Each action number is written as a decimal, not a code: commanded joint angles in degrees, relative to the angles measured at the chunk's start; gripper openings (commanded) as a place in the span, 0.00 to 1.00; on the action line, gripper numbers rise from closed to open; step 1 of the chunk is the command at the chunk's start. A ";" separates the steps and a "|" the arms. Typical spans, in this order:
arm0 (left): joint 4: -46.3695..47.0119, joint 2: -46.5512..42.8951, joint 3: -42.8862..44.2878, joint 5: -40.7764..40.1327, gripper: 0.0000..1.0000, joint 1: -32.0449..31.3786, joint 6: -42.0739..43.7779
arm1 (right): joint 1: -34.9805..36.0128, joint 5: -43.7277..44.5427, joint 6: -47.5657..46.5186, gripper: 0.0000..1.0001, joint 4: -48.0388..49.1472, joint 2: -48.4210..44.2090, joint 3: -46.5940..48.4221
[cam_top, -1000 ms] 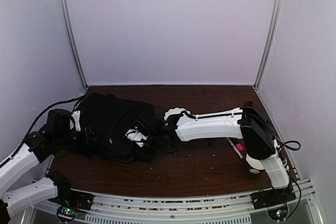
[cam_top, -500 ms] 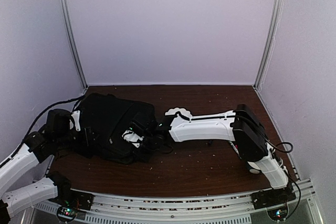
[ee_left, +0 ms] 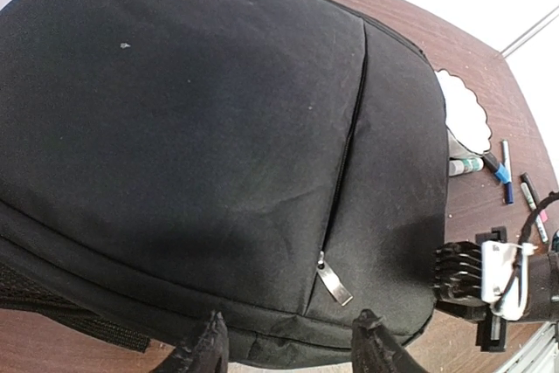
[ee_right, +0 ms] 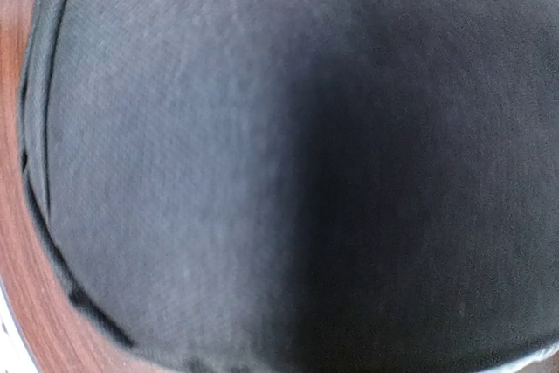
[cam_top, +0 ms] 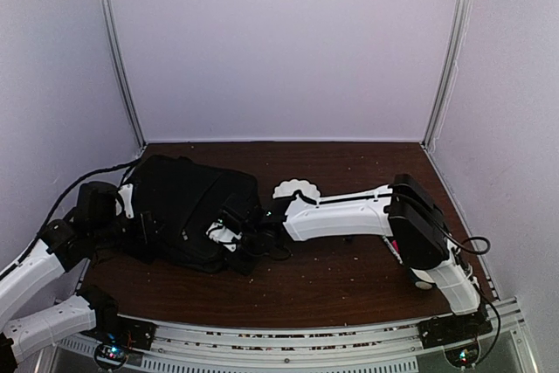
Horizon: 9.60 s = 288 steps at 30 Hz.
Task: Pack the student bag
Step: Grab the largest pocket of the student bag, then hold the student bag at the center of the board, then zip the student bag into the largest pocket of the bag, then move the student bag to the center of the board, then hold the student bag at the center of the board, then zip the student bag into the largest pocket of the bag, then pick up the pen from the center of the board.
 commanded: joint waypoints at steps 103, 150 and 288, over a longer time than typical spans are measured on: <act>14.53 11.62 -1.21 -27.10 0.00 -42.35 21.87 | -23.86 -14.35 -9.74 0.00 -2.04 -4.61 1.73; 31.19 36.62 5.93 -22.65 0.41 -42.96 34.18 | -11.71 -26.43 -9.59 0.00 2.67 -20.53 -19.20; 2.52 43.64 21.98 -14.46 0.67 -18.50 27.76 | -13.70 -10.08 -10.80 0.52 -2.60 -20.44 -8.39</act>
